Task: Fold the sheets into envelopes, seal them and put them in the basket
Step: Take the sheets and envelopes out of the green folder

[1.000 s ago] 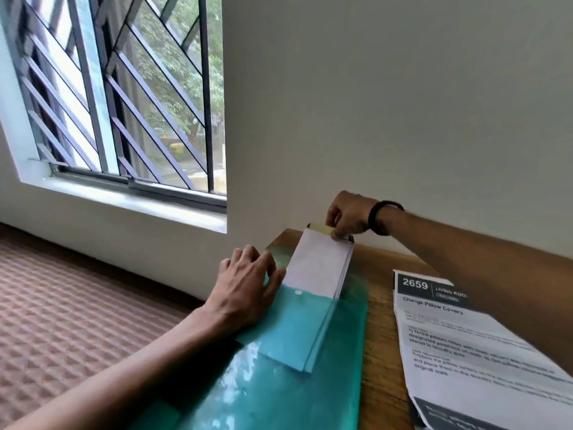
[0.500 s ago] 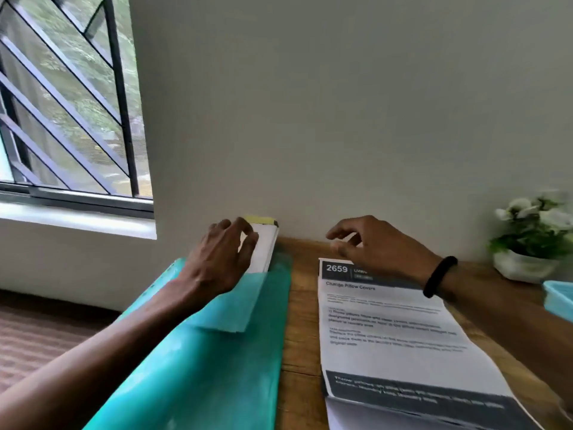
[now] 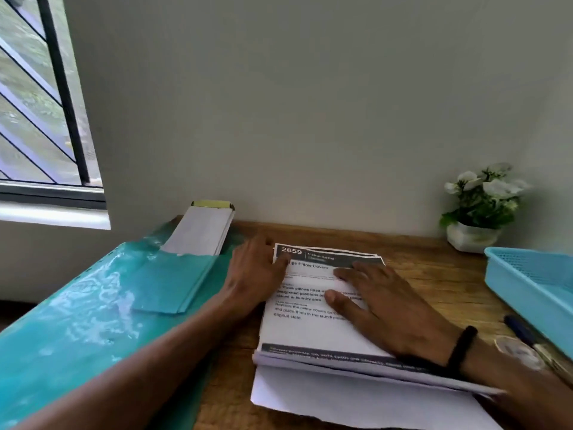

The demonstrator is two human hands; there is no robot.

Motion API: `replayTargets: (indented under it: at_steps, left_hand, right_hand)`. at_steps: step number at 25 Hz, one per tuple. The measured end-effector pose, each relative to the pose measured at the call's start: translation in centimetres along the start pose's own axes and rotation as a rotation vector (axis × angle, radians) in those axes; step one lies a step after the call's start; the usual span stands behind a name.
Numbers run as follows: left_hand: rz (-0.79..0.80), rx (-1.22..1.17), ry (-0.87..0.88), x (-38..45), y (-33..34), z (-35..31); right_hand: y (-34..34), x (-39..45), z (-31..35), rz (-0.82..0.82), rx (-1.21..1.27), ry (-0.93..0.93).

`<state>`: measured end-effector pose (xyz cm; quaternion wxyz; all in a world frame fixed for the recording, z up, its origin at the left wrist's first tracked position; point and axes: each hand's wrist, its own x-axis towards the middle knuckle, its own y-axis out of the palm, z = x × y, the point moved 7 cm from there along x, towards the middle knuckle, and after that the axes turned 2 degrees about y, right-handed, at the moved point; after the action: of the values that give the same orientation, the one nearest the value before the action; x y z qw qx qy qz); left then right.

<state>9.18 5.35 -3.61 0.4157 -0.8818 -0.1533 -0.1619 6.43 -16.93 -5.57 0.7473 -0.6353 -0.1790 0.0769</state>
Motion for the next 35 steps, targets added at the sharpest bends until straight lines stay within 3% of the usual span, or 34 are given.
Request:
replayTargets:
  at_steps: [6,10,12,17,27,33,35]
  left_hand:
    - [-0.037,-0.294,0.004,-0.5,-0.6,0.5]
    - [-0.018,-0.589,-0.077,-1.4,-1.1,0.1]
    - [0.007,-0.665,-0.108,-1.6,-1.4,-0.4]
    - [0.047,-0.828,-0.188,-1.6,-1.2,-0.6]
    - [0.154,-0.891,-0.251,-1.0,-0.4,-0.1]
    - [0.134,-0.851,-0.193,-0.9,-0.4,-0.2]
    - [0.166,-0.834,-0.211,-1.4,-0.4,-0.2]
  right_hand:
    - [-0.7,0.0,-0.3,-0.12,0.12,-0.004]
    - [-3.8,-0.8,-2.8,-0.434,0.507,0.121]
    - [-4.7,-1.1,-4.2,-0.507,0.738,0.222]
    - [-4.1,-1.0,-5.3,-0.505,1.133,0.337]
    - [-2.9,-1.1,-4.6,-0.383,1.293,0.417]
    - [-2.7,-0.6,-5.1,-0.42,1.306,0.409]
    - [-2.6,-0.7,-5.3,-0.408,1.451,0.43]
